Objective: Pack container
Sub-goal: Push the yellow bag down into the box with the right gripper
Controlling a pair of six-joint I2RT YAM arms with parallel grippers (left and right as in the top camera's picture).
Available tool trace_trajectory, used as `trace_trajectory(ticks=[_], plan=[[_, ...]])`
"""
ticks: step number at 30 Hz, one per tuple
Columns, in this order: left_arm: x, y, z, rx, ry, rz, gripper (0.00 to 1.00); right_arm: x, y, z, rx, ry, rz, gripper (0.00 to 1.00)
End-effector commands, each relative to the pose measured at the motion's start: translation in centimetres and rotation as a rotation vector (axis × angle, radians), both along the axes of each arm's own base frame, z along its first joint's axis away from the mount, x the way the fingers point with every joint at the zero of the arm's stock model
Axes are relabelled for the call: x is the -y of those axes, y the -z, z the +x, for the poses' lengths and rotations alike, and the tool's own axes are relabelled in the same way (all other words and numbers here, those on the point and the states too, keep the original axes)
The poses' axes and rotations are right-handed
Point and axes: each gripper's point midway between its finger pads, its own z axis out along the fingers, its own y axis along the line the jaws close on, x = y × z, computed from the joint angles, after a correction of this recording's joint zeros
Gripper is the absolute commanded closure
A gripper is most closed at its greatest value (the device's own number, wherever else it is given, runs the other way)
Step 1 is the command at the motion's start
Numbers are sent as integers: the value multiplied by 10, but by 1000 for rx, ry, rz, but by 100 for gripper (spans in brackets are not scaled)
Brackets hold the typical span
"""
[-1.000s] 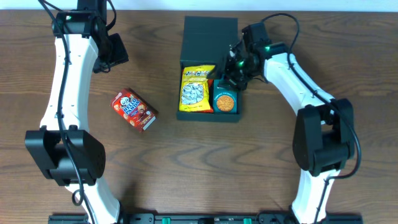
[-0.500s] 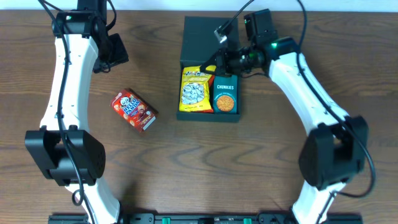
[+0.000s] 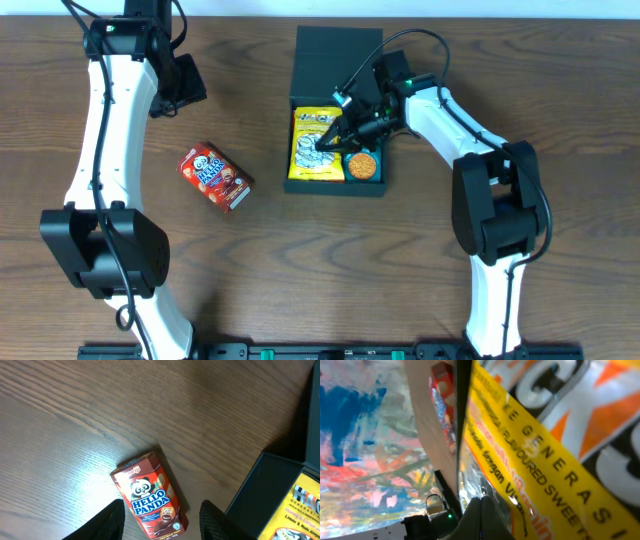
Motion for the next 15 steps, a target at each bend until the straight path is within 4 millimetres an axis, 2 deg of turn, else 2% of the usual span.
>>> trace_trajectory(ticks=[1,9,15], plan=[[-6,-1,1,1,-3,22,51,-1,16,-4,-7,-14,-56,99],[-6,-1,1,1,-11,20,50,0,32,-6,-33,-16,-76,99],[-6,-1,1,1,-10,17,50,6,42,3,0,10,-145,99]])
